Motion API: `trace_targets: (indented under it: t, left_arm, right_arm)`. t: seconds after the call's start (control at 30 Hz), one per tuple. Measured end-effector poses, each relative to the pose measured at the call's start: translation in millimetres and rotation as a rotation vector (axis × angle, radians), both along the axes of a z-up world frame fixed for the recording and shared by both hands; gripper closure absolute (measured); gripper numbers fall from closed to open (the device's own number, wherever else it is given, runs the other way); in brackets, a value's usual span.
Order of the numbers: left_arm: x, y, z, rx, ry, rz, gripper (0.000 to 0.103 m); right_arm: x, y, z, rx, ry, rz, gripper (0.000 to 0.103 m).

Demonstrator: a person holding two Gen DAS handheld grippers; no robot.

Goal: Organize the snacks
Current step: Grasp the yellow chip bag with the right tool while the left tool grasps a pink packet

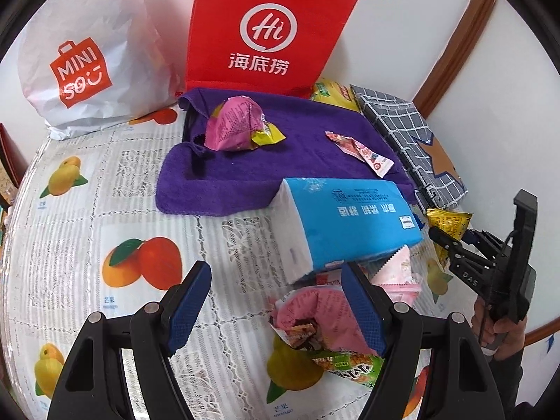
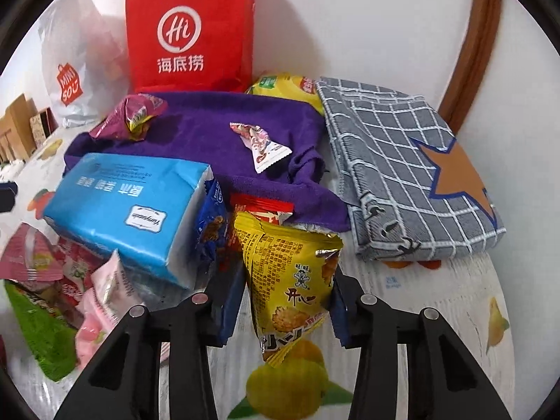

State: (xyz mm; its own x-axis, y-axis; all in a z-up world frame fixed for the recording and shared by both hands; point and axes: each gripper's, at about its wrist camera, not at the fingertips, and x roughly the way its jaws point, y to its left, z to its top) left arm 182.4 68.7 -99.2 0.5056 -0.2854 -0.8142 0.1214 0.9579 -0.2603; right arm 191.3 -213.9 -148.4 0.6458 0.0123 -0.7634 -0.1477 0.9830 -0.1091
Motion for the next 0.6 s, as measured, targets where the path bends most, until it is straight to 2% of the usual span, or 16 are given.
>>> trace_targets:
  t: [0.3,0.6]
  left_arm:
    - [-2.1,-5.0,-5.9,-0.04,0.018,-0.033,0.028]
    - [2.9,-11.0,-18.4,-0.047,0.055,-0.064,0.028]
  right_arm:
    - [-28.5,-1.1,18.5,0.064,-0.008,-0.038,0.06]
    - [-36.7,5.9,26.7,0.065,-0.018,-0.049,0.06]
